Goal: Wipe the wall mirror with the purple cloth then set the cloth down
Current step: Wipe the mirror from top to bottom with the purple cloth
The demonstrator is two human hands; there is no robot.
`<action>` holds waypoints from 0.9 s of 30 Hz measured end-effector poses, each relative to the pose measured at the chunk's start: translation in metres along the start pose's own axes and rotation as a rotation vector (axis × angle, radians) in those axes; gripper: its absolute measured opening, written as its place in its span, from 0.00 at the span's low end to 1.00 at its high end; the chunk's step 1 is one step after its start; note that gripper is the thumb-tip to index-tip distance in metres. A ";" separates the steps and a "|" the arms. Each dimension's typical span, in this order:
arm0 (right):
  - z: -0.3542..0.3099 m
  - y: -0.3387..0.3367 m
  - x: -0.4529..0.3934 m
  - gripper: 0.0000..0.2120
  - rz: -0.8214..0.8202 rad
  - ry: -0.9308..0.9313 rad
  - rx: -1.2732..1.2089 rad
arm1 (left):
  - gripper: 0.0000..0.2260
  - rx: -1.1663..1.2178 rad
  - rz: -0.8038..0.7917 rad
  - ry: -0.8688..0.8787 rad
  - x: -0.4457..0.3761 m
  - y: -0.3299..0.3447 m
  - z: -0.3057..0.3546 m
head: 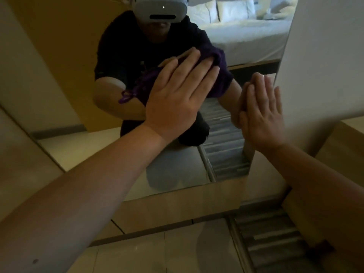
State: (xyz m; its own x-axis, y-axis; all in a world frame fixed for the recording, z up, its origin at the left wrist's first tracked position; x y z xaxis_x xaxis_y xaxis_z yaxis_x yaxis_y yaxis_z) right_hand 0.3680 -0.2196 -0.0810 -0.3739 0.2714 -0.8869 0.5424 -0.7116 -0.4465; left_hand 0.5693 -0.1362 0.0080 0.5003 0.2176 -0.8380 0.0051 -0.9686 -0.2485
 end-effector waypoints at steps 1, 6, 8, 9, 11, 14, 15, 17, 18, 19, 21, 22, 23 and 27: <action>0.002 0.002 0.000 0.27 0.026 -0.014 -0.003 | 0.15 0.021 -0.024 0.023 0.009 0.004 0.008; 0.004 0.008 0.000 0.29 0.078 -0.046 -0.004 | 0.17 0.067 -0.134 0.170 0.078 0.021 0.052; 0.003 0.008 0.000 0.30 0.089 -0.049 -0.001 | 0.17 0.101 -0.173 0.197 0.105 0.030 0.072; 0.003 0.008 0.000 0.30 0.087 -0.049 -0.001 | 0.17 0.116 -0.204 0.221 0.121 0.034 0.081; 0.003 0.007 0.000 0.29 0.061 -0.029 0.001 | 0.17 0.145 -0.272 0.287 0.152 0.043 0.098; 0.002 0.005 0.000 0.27 0.057 -0.017 0.006 | 0.18 0.162 -0.397 0.357 0.202 0.053 0.116; 0.002 0.005 0.000 0.27 0.065 -0.019 0.007 | 0.19 0.171 -0.455 0.397 0.219 0.055 0.122; 0.001 0.005 -0.001 0.27 0.075 -0.015 0.001 | 0.19 0.183 -0.592 0.502 0.250 0.057 0.133; 0.001 0.005 -0.001 0.27 0.076 -0.012 0.001 | 0.20 0.198 -0.664 0.538 0.262 0.057 0.136; 0.001 0.005 -0.001 0.27 0.077 -0.014 0.004 | 0.21 0.222 -0.721 0.547 0.269 0.056 0.139; 0.001 0.005 -0.001 0.27 0.076 -0.020 0.013 | 0.23 0.292 -0.785 0.496 0.267 0.052 0.142; 0.000 0.005 -0.001 0.27 0.074 -0.019 0.016 | 0.23 0.337 -0.787 0.449 0.262 0.050 0.143; 0.000 0.005 -0.001 0.27 0.070 -0.014 0.015 | 0.22 0.388 -0.771 0.388 0.255 0.048 0.144; -0.002 -0.003 -0.002 0.27 0.025 0.002 0.016 | 0.22 0.537 -0.626 0.062 0.204 0.036 0.132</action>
State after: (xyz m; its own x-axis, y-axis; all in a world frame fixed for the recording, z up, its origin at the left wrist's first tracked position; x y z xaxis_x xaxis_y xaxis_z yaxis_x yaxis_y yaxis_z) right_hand 0.3684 -0.2171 -0.0777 -0.3588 0.2553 -0.8978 0.5394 -0.7283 -0.4226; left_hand 0.5570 -0.1108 -0.2360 0.5893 0.6758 -0.4428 -0.1078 -0.4774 -0.8720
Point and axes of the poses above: each hand's wrist, its own x-axis away from the middle knuckle, its own y-axis out of the palm, z = x × y, the point moved 3 cm from there along -x, towards the middle knuckle, and after that the axes turned 3 degrees about -y, right-handed, at the moved point
